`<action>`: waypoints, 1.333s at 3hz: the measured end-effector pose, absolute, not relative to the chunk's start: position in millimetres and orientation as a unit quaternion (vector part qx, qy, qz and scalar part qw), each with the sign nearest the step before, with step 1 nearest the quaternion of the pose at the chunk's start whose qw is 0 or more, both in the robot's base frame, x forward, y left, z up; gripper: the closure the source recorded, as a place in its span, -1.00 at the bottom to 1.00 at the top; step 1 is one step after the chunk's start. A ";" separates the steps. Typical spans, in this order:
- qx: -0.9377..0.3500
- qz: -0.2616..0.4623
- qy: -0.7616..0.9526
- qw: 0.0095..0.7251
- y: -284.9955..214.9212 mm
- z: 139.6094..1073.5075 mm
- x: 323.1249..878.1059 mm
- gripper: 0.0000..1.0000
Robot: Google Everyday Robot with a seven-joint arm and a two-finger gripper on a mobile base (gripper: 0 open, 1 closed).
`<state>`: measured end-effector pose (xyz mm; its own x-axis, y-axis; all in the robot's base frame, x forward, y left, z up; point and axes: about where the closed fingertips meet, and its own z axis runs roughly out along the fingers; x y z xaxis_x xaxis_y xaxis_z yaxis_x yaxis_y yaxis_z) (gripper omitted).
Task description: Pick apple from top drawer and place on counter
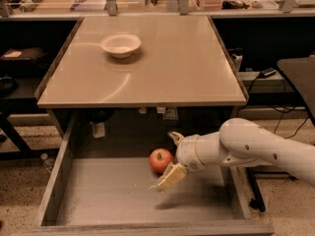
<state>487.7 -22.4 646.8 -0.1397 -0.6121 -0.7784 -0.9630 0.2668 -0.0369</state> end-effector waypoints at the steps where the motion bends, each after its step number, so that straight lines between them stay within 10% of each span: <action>1: -0.556 0.248 0.710 0.355 -20.4 647.5 487.3 -1.00; 4: -0.573 0.244 0.706 0.337 -3.9 620.8 499.3 -1.00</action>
Offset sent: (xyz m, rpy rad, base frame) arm -0.0002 0.0134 -0.0033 0.0186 -0.0009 0.0300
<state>499.3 -3.9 620.8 -0.1158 -0.6445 -0.7557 -0.9737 0.2239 -0.0418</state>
